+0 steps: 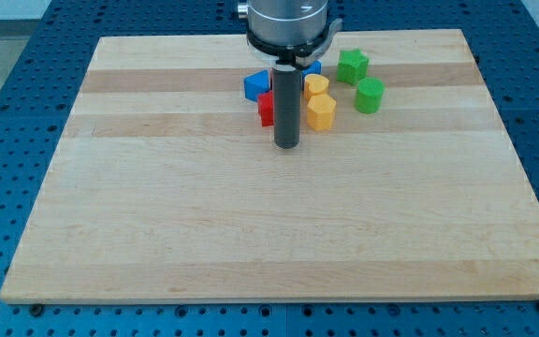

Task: Move the yellow hexagon along with green circle towards the center right

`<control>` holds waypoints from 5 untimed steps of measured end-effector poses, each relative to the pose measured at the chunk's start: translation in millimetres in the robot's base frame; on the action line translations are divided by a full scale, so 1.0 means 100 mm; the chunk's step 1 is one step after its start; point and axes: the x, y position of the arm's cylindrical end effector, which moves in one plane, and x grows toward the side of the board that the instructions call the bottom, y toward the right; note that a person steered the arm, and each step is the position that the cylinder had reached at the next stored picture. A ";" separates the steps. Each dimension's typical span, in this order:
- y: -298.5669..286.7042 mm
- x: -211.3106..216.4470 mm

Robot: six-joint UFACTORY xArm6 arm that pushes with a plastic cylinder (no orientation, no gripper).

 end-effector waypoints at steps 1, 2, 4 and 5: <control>0.03 0.00; 0.42 -0.16; 0.56 -0.19; 0.40 -0.29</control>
